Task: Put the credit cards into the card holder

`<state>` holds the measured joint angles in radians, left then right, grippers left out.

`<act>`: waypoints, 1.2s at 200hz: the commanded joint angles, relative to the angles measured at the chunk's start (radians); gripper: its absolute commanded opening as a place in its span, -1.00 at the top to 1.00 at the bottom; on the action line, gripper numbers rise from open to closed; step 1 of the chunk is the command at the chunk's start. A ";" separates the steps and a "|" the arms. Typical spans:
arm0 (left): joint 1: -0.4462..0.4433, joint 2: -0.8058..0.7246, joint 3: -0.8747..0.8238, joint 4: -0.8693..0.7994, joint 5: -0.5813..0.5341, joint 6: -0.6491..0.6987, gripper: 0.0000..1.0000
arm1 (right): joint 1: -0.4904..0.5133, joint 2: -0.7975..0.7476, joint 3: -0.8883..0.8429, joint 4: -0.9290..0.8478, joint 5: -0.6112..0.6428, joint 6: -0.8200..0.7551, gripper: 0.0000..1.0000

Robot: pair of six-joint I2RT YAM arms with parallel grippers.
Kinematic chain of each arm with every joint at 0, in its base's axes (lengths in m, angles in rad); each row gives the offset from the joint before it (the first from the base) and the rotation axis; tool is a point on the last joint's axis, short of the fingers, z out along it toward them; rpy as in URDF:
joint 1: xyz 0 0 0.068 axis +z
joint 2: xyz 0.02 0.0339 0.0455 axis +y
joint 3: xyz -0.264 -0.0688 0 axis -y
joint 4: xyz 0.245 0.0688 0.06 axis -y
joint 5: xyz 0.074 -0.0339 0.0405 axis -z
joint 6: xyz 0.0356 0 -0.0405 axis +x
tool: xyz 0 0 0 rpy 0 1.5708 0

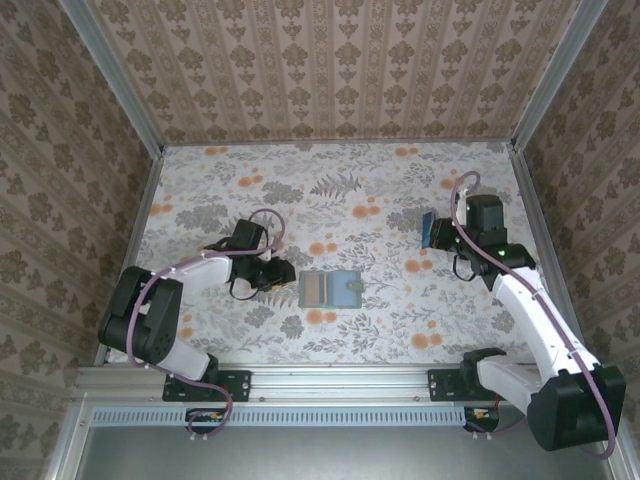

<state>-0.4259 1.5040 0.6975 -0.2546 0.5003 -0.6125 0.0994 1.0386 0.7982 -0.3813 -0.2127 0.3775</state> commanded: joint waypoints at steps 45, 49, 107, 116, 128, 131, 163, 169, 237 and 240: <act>-0.024 0.012 0.018 0.008 0.030 0.017 0.29 | 0.104 0.120 -0.208 0.279 -0.498 0.238 1.00; -0.024 0.015 0.016 0.016 0.030 0.014 0.29 | 0.113 0.135 -0.218 0.298 -0.510 0.243 1.00; -0.092 0.056 0.050 -0.004 0.048 0.041 0.40 | 0.182 0.345 -0.293 0.557 -0.638 0.299 1.00; -0.098 0.063 0.058 -0.018 0.049 0.048 0.42 | 0.196 0.385 -0.293 0.596 -0.640 0.317 1.00; -0.107 0.065 0.062 -0.028 0.047 0.048 0.44 | 0.218 0.411 -0.277 0.620 -0.651 0.330 1.00; -0.109 0.064 0.063 -0.027 0.045 0.048 0.45 | 0.224 0.417 -0.273 0.624 -0.654 0.331 1.00; -0.116 0.077 0.066 -0.032 0.029 0.050 0.49 | 0.285 0.496 -0.234 0.647 -0.640 0.332 1.00; -0.116 0.077 0.065 -0.031 0.024 0.051 0.48 | 0.292 0.513 -0.235 0.677 -0.641 0.349 1.00; -0.114 0.110 0.056 -0.014 0.015 0.054 0.56 | 0.326 0.645 -0.222 0.822 -0.655 0.408 1.00; -0.114 0.113 0.059 -0.018 0.015 0.058 0.56 | 0.326 0.649 -0.221 0.822 -0.653 0.408 1.00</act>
<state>-0.5373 1.5902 0.7372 -0.2565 0.5228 -0.5823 0.4168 1.6646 0.5476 0.3695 -0.8299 0.7631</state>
